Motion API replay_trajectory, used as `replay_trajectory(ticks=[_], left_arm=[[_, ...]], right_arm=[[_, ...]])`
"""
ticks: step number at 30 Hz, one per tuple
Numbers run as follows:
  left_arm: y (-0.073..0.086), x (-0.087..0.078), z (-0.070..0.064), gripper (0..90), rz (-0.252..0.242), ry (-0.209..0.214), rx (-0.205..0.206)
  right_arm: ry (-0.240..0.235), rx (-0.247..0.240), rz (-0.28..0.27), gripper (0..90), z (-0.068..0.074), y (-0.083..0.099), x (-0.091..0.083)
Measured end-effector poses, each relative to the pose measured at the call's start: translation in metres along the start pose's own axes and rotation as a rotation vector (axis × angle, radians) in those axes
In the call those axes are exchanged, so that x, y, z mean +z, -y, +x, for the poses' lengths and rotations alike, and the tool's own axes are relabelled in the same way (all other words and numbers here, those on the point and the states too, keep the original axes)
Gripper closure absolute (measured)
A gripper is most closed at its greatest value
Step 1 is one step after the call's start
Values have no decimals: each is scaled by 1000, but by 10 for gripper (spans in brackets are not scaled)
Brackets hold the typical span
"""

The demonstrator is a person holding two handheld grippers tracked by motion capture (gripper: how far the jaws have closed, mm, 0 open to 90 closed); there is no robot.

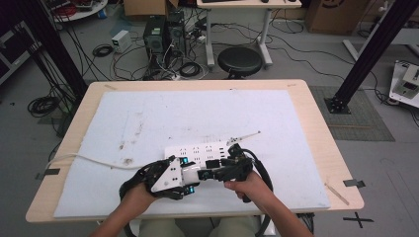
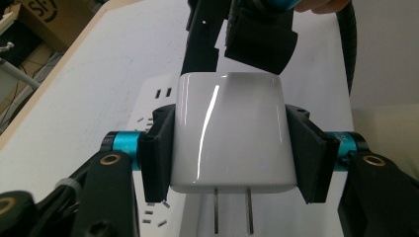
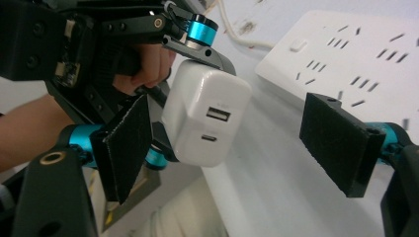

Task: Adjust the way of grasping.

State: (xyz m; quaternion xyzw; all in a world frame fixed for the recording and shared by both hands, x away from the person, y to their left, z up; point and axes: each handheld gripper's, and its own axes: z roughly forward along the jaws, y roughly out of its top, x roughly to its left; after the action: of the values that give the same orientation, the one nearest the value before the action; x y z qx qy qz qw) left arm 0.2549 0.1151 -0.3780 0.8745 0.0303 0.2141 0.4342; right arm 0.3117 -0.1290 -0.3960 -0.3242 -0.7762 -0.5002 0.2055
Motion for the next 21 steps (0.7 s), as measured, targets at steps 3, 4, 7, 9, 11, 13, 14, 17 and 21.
replay_trajectory(ticks=[3, 4, 7, 9, 11, 13, 14, 17, 21], left_arm=[[-2, 1, -1, 424, -7, -2, 9], [-2, 2, -1, 425, -9, 1, 12], [-5, 4, -2, 425, -12, 5, 22], [-6, 5, -2, 425, -12, 8, 27], [-7, 6, -3, 424, -13, 12, 30], [-8, 7, -3, 424, -18, 11, 31], [-8, 7, -3, 425, -17, 12, 32], [-9, 7, -4, 425, -23, 11, 39], [-10, 8, -5, 424, -24, 6, 47]], right_arm=[[-27, 47, 10, 211, -2, 0, 3], [-33, 50, 14, 213, -3, 0, 4], [-65, 76, 19, 241, -5, 1, 7], [-78, 87, 20, 253, -5, 0, 8], [-81, 92, 31, 268, -6, 0, 9], [-85, 106, 40, 298, -7, 1, 9], [-94, 100, 35, 311, -8, 1, 10], [-112, 110, 42, 379, -8, 1, 10], [-141, 111, 53, 479, -9, 1, 10]])
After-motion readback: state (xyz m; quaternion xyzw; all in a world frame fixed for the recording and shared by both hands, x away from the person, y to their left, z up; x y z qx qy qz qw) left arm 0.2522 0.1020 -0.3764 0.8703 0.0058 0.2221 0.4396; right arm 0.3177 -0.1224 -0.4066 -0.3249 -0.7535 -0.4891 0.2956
